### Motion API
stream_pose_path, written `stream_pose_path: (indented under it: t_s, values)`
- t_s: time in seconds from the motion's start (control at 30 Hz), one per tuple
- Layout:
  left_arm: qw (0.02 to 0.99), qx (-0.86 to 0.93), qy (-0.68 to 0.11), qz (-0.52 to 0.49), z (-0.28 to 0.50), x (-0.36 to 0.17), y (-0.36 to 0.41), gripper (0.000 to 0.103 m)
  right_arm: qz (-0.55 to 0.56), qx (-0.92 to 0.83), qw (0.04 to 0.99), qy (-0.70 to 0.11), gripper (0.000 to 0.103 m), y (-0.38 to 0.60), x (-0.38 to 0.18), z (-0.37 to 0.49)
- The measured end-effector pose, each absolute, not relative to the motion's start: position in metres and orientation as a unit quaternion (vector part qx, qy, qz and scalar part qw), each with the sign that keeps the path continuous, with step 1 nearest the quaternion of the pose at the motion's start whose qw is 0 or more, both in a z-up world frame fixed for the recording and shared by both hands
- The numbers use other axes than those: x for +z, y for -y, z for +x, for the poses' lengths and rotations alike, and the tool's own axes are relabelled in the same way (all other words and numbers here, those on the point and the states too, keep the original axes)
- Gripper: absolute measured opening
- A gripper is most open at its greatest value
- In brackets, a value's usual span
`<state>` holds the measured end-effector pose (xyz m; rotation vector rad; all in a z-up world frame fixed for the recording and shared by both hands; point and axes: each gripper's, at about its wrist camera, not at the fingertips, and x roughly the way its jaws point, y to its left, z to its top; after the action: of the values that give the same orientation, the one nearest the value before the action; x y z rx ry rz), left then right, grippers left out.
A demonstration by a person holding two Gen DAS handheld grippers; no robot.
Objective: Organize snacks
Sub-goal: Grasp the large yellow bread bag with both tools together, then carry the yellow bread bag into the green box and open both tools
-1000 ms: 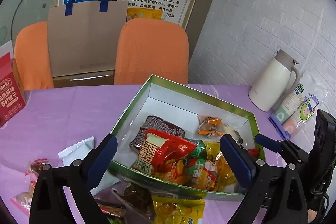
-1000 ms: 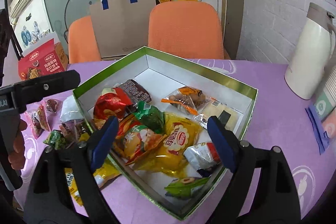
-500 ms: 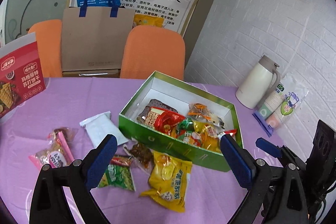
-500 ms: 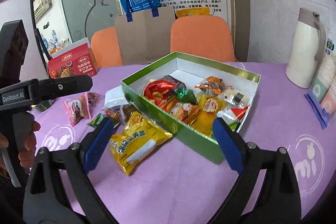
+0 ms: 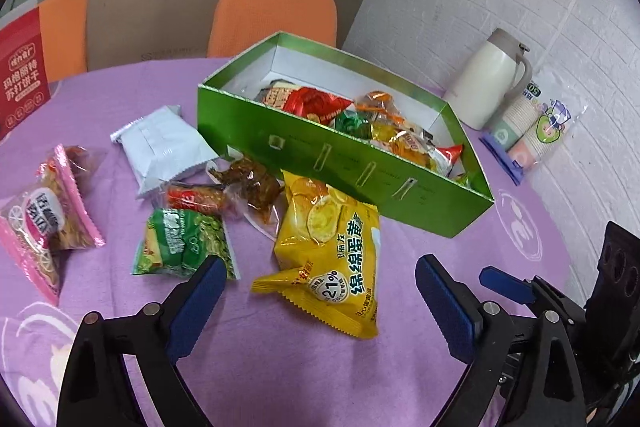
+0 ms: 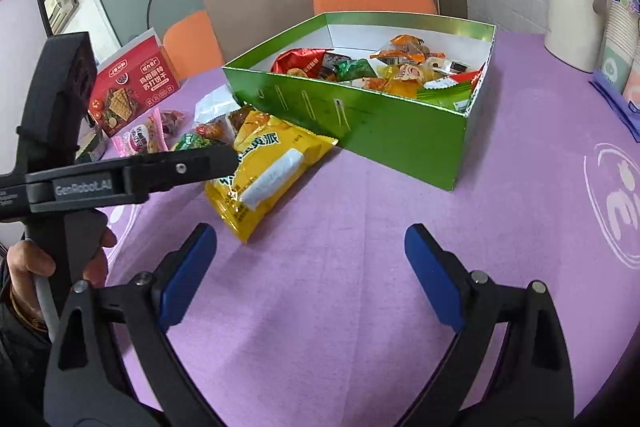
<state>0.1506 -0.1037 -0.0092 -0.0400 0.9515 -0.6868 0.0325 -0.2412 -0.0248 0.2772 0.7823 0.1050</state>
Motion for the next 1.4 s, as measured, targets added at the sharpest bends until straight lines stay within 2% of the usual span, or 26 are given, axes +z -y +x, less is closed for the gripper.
stream_pose_path:
  t_s: [0.07,0.1,0.13,0.17,0.33,0.57,0.67,0.73,0.83,0.97,1.13,1.2,1.27,1.3,1.4]
  values:
    - [0.823,-0.33,-0.462,-0.02,0.155,-0.021,0.11,0.09,0.135,0.052,0.913,-0.382,0.095,0.242,-0.027,0.033]
    - [0.818,-0.331,-0.469,-0.021,0.157,-0.025,0.111,0.082,0.136,0.055,0.912,-0.382,0.095,0.242,-0.028,0.032]
    - [0.814,-0.333,-0.476,-0.023,0.158,-0.03,0.111,0.065,0.137,0.057,0.912,-0.382,0.095,0.242,-0.029,0.032]
    - [0.804,-0.341,-0.486,-0.028,0.158,-0.035,0.112,0.056,0.137,0.059,0.912,-0.383,0.095,0.241,-0.03,0.032]
    - [0.795,-0.355,-0.489,-0.055,0.145,-0.039,0.1,0.045,0.146,0.083,0.907,-0.386,0.095,0.238,-0.036,0.029]
    - [0.795,-0.357,-0.483,-0.086,0.106,-0.043,0.072,0.046,0.14,0.141,0.896,-0.397,0.095,0.217,-0.044,0.022]
    - [0.8,-0.346,-0.478,-0.108,0.099,-0.041,0.054,0.053,0.129,0.155,0.895,-0.399,0.095,0.206,-0.045,0.021]
    - [0.801,-0.343,-0.474,-0.125,0.102,-0.038,0.045,0.063,0.13,0.161,0.892,-0.401,0.095,0.2,-0.047,0.025]
    - [0.805,-0.34,-0.471,-0.122,0.109,-0.034,0.041,0.065,0.126,0.171,0.89,-0.402,0.093,0.191,-0.049,0.03]
    - [0.79,-0.355,-0.484,-0.124,0.113,-0.039,0.047,0.065,0.117,0.174,0.892,-0.4,0.08,0.183,-0.05,0.037]
    - [0.781,-0.362,-0.493,-0.126,0.111,-0.048,0.051,0.064,0.119,0.179,0.892,-0.397,0.07,0.18,-0.051,0.043]
    - [0.78,-0.365,-0.493,-0.128,0.112,-0.049,0.051,0.063,0.113,0.182,0.893,-0.396,0.056,0.177,-0.051,0.045]
    - [0.778,-0.367,-0.494,-0.127,0.112,-0.05,0.051,0.049,0.116,0.184,0.893,-0.394,0.052,0.175,-0.052,0.045]
    - [0.777,-0.367,-0.496,-0.125,0.111,-0.05,0.053,0.047,0.12,0.187,0.892,-0.392,0.047,0.176,-0.052,0.044]
    - [0.781,-0.367,-0.488,-0.128,0.108,-0.047,0.054,0.042,0.128,0.188,0.896,-0.382,0.042,0.18,-0.047,0.039]
